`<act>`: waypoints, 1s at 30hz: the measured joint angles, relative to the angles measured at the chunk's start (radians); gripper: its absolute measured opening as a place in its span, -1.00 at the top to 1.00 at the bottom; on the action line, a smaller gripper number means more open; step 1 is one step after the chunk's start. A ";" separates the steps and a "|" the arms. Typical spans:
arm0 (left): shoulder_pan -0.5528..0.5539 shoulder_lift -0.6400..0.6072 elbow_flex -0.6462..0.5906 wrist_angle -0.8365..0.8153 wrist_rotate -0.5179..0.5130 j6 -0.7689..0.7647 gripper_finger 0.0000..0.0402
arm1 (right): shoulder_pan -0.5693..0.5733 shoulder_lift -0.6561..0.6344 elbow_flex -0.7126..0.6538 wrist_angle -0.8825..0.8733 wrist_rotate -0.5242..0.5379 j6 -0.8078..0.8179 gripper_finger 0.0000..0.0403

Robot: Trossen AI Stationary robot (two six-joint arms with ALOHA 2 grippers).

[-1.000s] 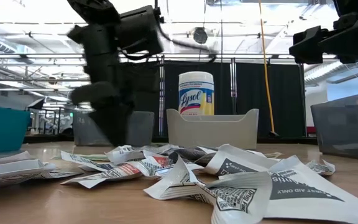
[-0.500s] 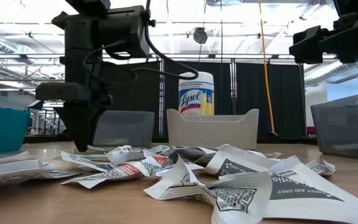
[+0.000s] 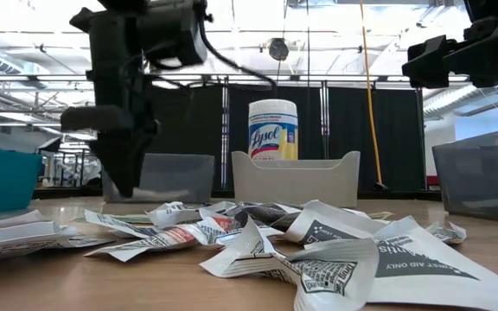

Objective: Pick & Place First Aid Supplies
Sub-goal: Put the green bandage pack into the top black bin

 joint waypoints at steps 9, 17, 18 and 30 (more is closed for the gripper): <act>0.003 -0.204 0.002 -0.032 -0.110 0.000 0.46 | 0.000 0.000 0.000 0.000 0.000 0.000 -0.04; 0.137 -0.344 0.003 -0.156 -0.243 0.048 0.46 | 0.000 0.000 0.000 0.002 0.000 0.008 -0.04; 0.165 -0.350 0.003 -0.156 -0.242 0.068 0.46 | 0.000 0.000 0.000 0.001 0.000 0.008 -0.04; 0.512 -0.341 0.002 -0.096 -0.096 0.321 0.46 | 0.000 0.000 0.000 0.001 0.000 0.010 -0.04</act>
